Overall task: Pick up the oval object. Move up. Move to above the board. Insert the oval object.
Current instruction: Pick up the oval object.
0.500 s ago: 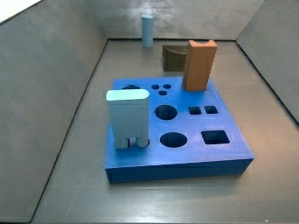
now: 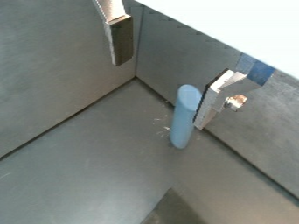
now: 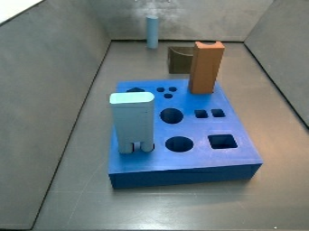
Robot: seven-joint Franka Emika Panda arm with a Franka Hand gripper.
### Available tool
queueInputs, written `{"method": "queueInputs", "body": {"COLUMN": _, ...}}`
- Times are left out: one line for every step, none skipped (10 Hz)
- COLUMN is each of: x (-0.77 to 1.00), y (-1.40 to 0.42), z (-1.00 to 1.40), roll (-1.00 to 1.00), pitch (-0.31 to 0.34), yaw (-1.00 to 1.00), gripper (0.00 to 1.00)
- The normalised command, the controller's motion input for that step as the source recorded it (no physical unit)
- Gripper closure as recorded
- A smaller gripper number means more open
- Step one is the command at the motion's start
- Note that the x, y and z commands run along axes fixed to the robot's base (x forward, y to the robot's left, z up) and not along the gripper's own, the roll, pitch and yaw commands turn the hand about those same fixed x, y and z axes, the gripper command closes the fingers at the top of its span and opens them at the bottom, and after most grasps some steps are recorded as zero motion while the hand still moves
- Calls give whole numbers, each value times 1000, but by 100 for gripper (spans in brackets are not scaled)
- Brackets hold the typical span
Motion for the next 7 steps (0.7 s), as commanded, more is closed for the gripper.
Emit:
{"method": "queueInputs", "body": {"x": 494, "y": 514, "z": -200, "roll": -299, "pitch": 0, "yaw": 0, "gripper": 0}}
{"method": "queueInputs", "body": {"x": 494, "y": 537, "z": -257, "roll": -327, "pitch": 0, "yaw": 0, "gripper": 0}}
{"method": "queueInputs", "body": {"x": 474, "y": 543, "z": -369, "roll": -266, "pitch": 0, "yaw": 0, "gripper": 0}}
{"method": "queueInputs", "body": {"x": 274, "y": 497, "z": -477, "roll": -174, "pitch": 0, "yaw": 0, "gripper": 0}}
{"method": "queueInputs", "body": {"x": 0, "y": 277, "z": -560, "roll": -24, "pitch": 0, "yaw": 57, "gripper": 0}}
{"method": "queueInputs", "body": {"x": -114, "y": 111, "z": -486, "roll": 0, "pitch": -54, "yaw": 197, "gripper": 0}}
{"method": "queueInputs", "body": {"x": -11, "y": 106, "z": -466, "roll": -6, "pitch": -36, "yaw": 206, "gripper": 0}}
